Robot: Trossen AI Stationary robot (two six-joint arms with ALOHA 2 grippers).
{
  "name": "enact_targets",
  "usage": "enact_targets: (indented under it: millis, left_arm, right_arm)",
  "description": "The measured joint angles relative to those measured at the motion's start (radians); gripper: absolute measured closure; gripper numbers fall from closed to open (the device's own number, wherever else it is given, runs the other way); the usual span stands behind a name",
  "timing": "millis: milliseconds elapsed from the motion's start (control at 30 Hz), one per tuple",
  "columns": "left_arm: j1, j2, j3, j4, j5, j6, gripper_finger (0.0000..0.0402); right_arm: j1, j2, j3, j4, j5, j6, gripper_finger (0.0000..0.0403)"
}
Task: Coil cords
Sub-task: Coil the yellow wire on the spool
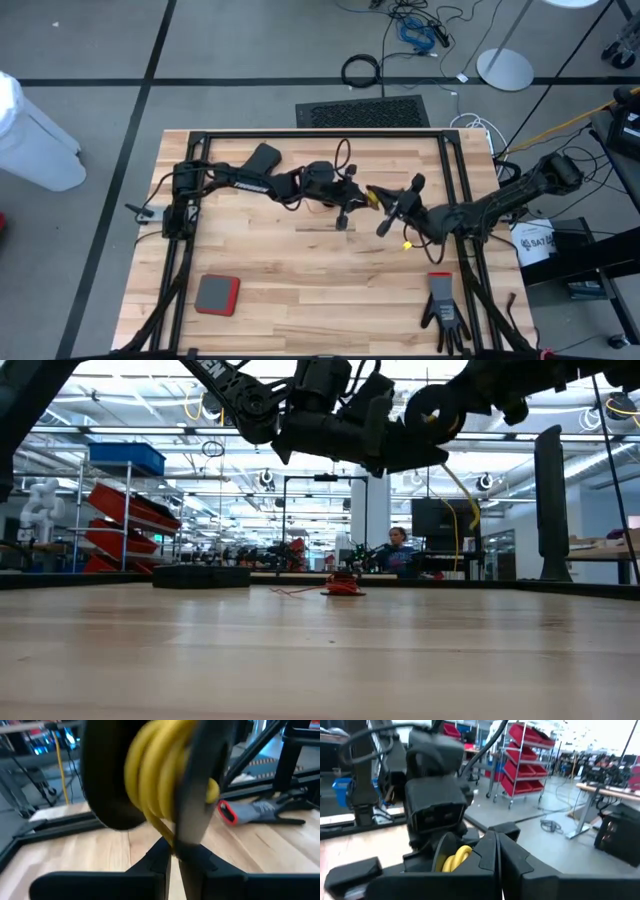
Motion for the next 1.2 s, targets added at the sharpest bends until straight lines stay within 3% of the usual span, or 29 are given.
enact_targets:
  millis: [433,867,1200]
  left_arm:
    - [0.009,0.000,-0.122,0.393,-0.032,-0.049,0.0365]
    - [0.005,0.054,-0.132,0.555,-0.059,-0.023,0.0365]
    - [0.004,0.103,-0.133,0.580,-0.063,-0.031,0.0365]
  right_arm:
    - [-0.011,0.000,0.000,0.298,-0.001,-0.260,0.0403]
    - [-0.045,0.001,0.000,0.473,-0.055,-0.366,0.0403]
    - [-0.047,-0.004,0.000,0.548,-0.059,-0.431,0.0403]
